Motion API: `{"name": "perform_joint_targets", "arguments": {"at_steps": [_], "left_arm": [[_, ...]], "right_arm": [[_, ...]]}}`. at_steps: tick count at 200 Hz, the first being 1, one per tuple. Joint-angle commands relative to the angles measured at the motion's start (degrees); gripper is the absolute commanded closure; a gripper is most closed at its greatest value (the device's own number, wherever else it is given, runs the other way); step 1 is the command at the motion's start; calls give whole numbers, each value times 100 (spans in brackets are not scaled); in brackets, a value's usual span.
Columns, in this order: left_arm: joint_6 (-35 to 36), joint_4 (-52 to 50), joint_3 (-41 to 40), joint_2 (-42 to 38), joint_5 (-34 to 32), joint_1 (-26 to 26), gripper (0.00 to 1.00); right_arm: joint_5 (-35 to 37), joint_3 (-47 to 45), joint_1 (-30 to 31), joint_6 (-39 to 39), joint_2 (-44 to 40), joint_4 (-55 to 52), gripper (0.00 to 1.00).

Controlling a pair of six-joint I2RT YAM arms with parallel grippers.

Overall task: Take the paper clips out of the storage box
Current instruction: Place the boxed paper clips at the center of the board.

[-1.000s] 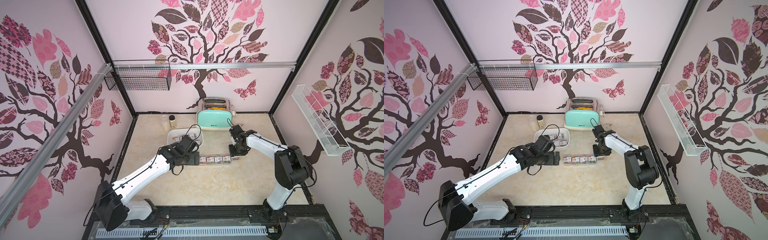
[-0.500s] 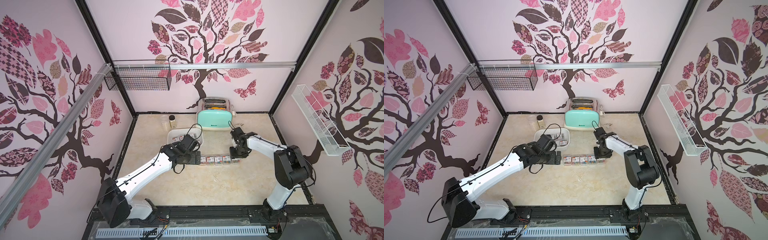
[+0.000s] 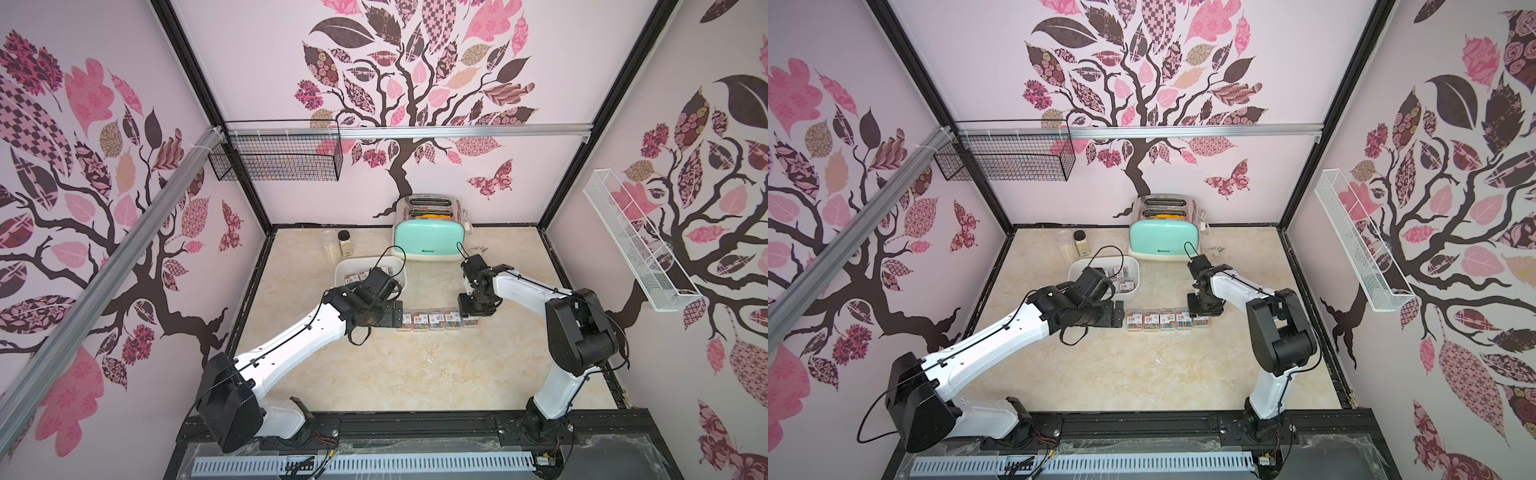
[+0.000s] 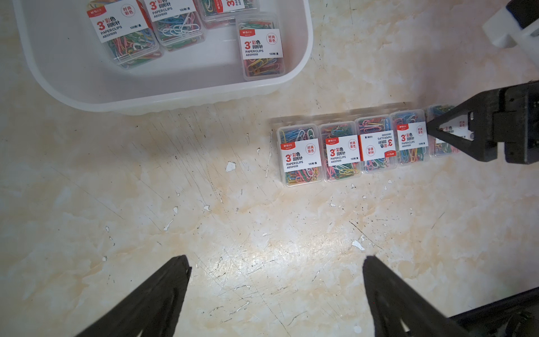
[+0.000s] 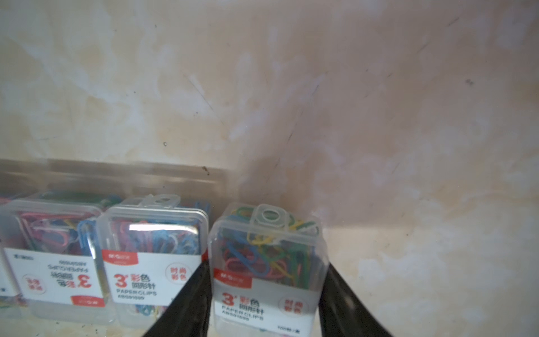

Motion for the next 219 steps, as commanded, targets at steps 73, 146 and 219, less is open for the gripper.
{"name": "perform_joint_targets", "arguments": {"at_steps": [73, 146, 219], "left_arm": [[-9, 138, 136, 83, 46, 35, 2], [-11, 171, 137, 121, 86, 36, 2], [66, 113, 232, 139, 26, 35, 2]], "right_arm": [[-41, 1, -55, 8, 86, 77, 33], [67, 188, -60, 179, -220, -127, 31], [366, 399, -75, 518, -705, -436, 31]]}}
